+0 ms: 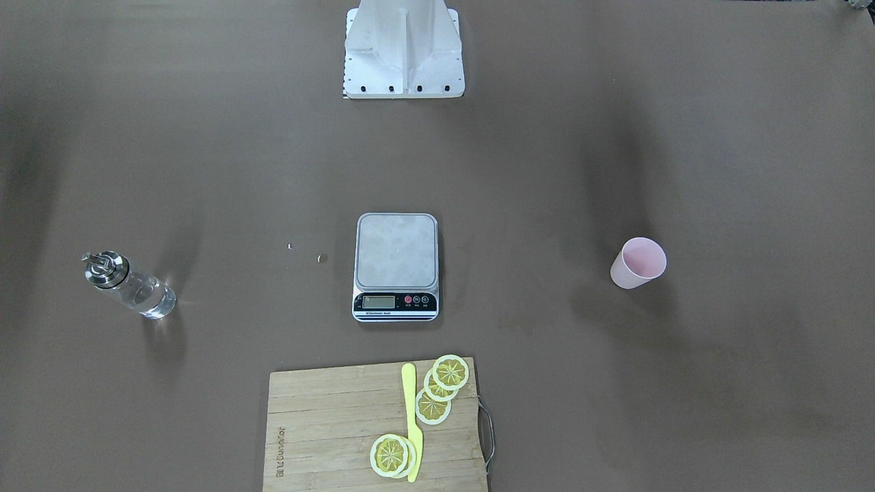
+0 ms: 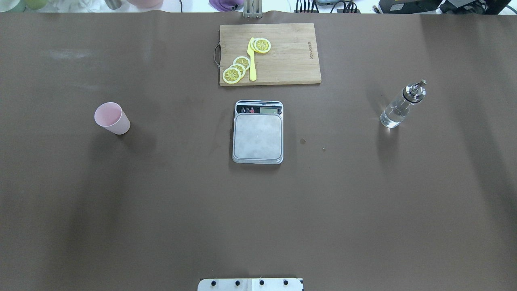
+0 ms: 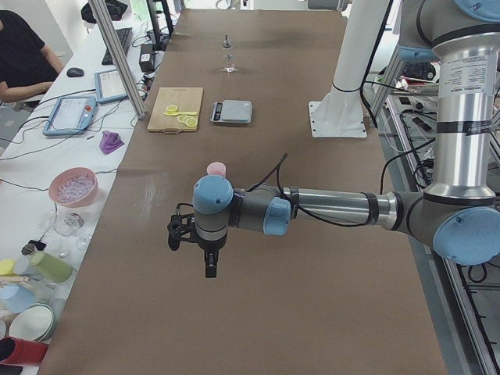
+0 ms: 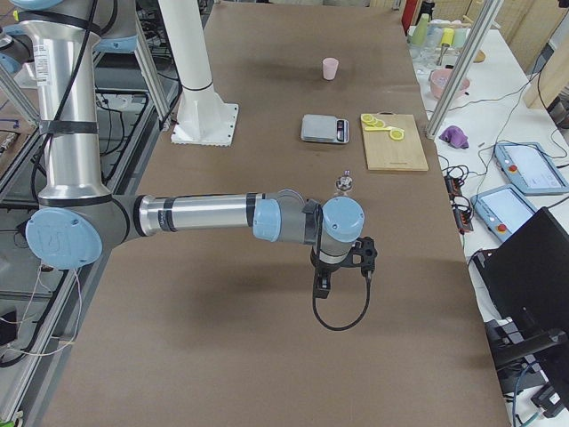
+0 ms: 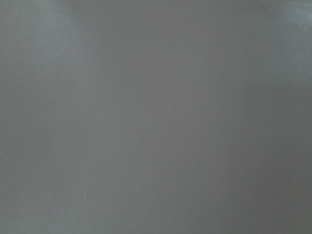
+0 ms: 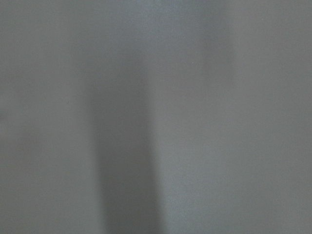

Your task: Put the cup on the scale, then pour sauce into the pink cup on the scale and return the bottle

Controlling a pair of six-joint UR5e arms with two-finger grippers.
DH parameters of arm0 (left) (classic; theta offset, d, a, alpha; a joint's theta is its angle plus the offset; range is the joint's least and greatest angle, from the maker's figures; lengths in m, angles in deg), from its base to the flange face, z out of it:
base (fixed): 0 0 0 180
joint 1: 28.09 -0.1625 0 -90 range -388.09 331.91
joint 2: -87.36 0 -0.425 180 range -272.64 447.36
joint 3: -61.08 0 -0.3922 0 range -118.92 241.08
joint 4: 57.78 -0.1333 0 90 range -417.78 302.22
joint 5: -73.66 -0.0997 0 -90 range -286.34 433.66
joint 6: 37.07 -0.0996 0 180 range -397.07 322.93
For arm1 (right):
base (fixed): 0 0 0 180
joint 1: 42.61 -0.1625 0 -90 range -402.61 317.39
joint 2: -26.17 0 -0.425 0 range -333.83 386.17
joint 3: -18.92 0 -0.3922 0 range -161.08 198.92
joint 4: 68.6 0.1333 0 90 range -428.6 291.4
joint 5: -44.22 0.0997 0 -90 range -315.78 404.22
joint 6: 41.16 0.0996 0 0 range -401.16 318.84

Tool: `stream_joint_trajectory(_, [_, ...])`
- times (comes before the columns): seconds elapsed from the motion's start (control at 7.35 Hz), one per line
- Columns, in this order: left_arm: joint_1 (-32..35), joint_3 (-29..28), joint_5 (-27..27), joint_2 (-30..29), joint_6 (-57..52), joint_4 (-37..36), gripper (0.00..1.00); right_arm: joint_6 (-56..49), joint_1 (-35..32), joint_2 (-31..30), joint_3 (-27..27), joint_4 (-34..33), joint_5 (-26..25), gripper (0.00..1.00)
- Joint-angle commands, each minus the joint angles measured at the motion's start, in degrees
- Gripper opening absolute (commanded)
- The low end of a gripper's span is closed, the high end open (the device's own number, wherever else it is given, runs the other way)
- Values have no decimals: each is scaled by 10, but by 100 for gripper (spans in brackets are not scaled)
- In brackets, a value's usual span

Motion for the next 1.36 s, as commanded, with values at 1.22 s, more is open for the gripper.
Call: stream_joint_trajectory(1.22, [-3, 0, -1, -11, -6, 17, 98, 5, 0, 9, 1, 0, 1, 100])
